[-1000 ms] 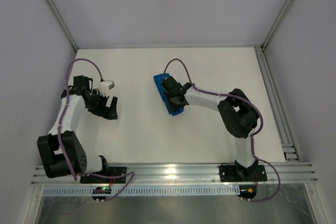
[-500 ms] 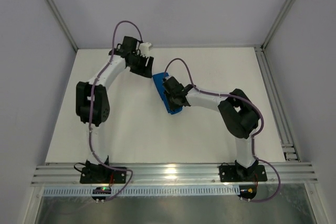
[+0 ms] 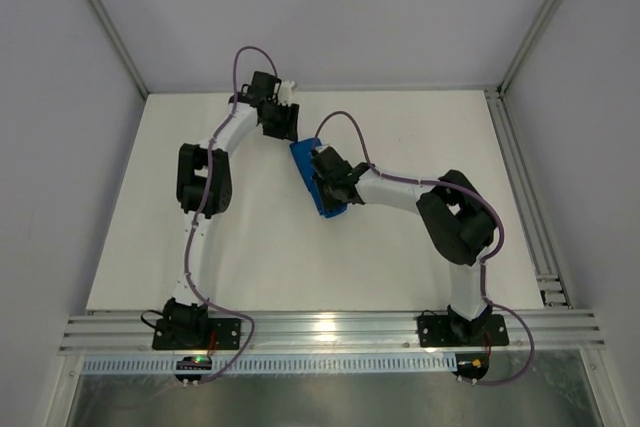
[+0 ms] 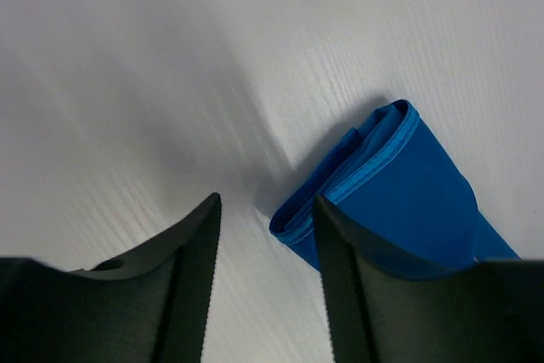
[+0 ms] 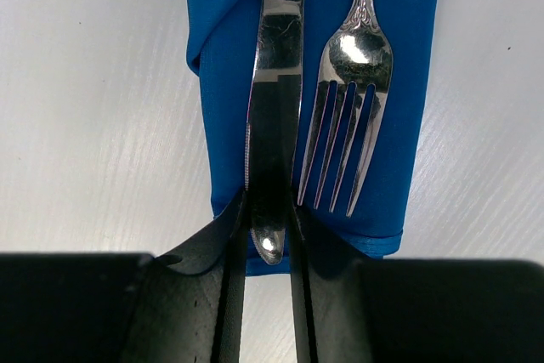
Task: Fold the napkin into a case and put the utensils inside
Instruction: Insert the knife into the folded napkin.
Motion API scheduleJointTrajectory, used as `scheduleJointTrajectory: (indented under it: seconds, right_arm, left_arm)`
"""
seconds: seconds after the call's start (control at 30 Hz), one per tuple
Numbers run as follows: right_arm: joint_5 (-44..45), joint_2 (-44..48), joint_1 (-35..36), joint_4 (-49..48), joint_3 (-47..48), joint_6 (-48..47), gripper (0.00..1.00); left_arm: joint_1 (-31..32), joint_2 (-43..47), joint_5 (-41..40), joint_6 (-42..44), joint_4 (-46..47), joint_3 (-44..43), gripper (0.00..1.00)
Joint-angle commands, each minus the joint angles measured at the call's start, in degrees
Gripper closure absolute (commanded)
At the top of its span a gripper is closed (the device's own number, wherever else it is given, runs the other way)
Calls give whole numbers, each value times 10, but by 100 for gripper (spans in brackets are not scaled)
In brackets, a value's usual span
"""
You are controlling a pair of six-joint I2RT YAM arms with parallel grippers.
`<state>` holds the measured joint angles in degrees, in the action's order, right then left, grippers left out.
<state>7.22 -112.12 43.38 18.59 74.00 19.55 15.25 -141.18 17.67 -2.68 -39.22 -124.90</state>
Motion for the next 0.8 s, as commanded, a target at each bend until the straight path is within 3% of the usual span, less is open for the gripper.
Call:
scheduleJointTrajectory:
  seconds: [0.0,0.1,0.23,0.3,0.77]
  right_arm:
    - [-5,-7,-3,10,16,-9,85]
    - [-5,-7,-8,18,29,-21,85]
    - [-12,-18,-15,26,56,-30,85]
    - [-12,-28,-19,37,70,-39,85]
    - [-15,-76,-27,58,156,-72,83]
  left_arm:
    - [7,-14,16,-8,-10,-30,55]
    - [8,-23,21,0,-20,-30,66]
    - [10,-20,29,10,-22,-23,69]
    - [10,-11,28,14,-16,-11,81]
    - [13,8,26,42,13,6,91]
